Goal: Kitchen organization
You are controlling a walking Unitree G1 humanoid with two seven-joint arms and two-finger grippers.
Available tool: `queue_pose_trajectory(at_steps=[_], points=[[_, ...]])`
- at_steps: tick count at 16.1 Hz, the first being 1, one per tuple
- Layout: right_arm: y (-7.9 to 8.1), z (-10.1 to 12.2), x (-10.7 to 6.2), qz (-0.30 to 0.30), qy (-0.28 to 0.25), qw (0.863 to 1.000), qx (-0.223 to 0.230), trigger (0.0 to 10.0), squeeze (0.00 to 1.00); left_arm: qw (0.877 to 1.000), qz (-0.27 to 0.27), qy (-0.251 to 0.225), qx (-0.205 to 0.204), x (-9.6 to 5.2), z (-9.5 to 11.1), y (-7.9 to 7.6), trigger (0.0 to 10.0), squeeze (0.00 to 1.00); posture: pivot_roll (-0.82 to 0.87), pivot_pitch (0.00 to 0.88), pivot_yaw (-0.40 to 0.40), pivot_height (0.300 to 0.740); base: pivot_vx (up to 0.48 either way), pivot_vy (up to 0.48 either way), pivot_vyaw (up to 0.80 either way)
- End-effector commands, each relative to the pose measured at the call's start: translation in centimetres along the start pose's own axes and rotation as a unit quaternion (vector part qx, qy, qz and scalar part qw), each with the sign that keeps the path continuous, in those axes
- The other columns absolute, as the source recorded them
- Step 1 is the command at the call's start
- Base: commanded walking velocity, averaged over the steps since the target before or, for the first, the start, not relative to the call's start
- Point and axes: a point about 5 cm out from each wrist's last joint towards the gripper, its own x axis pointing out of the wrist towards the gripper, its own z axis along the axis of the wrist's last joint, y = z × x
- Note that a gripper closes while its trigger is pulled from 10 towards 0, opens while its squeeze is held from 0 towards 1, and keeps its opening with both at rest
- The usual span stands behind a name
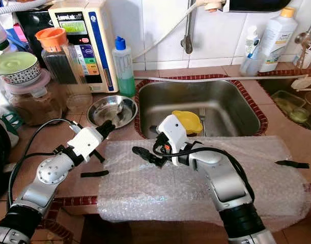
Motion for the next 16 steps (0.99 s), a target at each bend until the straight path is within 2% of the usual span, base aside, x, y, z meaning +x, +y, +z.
queue_pose_trajectory(at_steps=[1, 2, 4, 6, 10, 14, 16], points=[[-0.4, 0.5, 0.1, -0.005, -0.007, 1.000, -0.008, 10.0, 0.00, 1.000, 0.017, 0.004, -0.006, -0.4, -0.1, 0.4, 0.0, 0.00, -0.23, 0.034, 0.064, 0.740, 0.000, 0.000, 0.00], [-0.5, 0.5, 0.1, -0.007, -0.008, 1.000, -0.008, 10.0, 0.00, 1.000, 0.026, -0.001, -0.010, -0.4, 0.0, 0.6, 0.0, 0.00, -0.23, 0.034, 0.064, 0.740, 0.000, 0.000, 0.00], [-0.7, 0.4, 0.1, -0.016, -0.007, 1.000, -0.011, 10.0, 0.00, 0.998, 0.062, -0.004, 0.010, -0.7, 0.1, 1.4, 0.0, 0.00, -0.23, 0.033, 0.065, 0.740, 0.000, 0.000, 0.00], [-0.7, 0.4, 0.1, -0.019, -0.008, 1.000, -0.015, 10.0, 0.00, 0.997, 0.074, -0.013, 0.005, -0.6, 0.4, 1.8, 0.0, 0.00, -0.23, 0.034, 0.063, 0.740, 0.000, 0.000, 0.00], [-1.5, 0.7, 0.0, -0.043, -0.019, 0.999, -0.024, 10.0, 0.00, 0.993, 0.103, -0.046, -0.042, 0.0, 1.8, 2.7, 0.0, 0.00, -0.23, 0.033, 0.062, 0.740, 0.000, 0.000, 0.00], [-2.4, 1.1, -0.3, -0.062, -0.023, 0.996, -0.057, 10.0, 0.00, 0.992, 0.067, -0.088, -0.063, 1.3, 4.4, 3.0, 0.0, 0.00, -0.23, 0.033, 0.061, 0.740, 0.000, 0.000, 0.00], [-3.4, 1.4, -0.7, -0.087, -0.017, 0.988, -0.129, 10.0, 0.00, 0.993, 0.026, -0.107, -0.048, 2.1, 6.3, 2.9, 0.0, 0.00, -0.23, 0.033, 0.064, 0.740, 0.000, 0.000, 0.00]])
